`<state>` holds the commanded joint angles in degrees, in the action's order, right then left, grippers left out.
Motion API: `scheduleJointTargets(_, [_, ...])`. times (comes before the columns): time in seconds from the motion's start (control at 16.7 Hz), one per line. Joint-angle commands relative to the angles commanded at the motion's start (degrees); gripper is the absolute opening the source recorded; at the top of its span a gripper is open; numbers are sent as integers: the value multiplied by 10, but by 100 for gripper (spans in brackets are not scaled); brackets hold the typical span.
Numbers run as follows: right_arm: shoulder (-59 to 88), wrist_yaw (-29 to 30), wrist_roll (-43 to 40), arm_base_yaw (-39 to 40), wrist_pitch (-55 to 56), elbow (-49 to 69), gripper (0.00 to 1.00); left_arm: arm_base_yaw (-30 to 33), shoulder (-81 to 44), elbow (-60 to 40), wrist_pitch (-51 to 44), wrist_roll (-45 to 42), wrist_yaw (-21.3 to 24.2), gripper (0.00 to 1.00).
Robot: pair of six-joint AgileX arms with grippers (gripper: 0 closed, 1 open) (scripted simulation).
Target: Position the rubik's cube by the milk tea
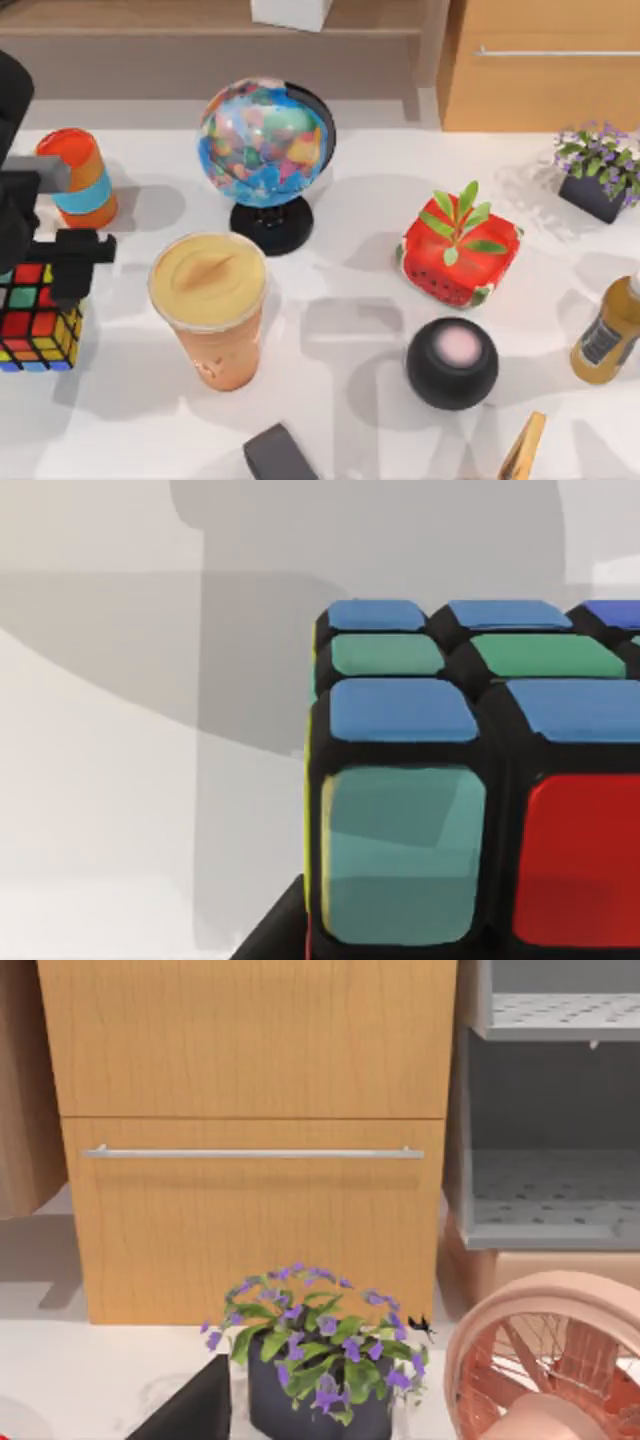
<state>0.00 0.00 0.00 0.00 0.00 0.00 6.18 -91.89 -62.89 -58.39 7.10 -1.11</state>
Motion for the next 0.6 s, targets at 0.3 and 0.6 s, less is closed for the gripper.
scheduleJointTargets(0.3, [0,0,0,0,0,0,100,0,0,2,14,0,1,0])
scheduleJointTargets(0.6, [0,0,0,0,0,0,100,12,-18,18,26,0,8,0])
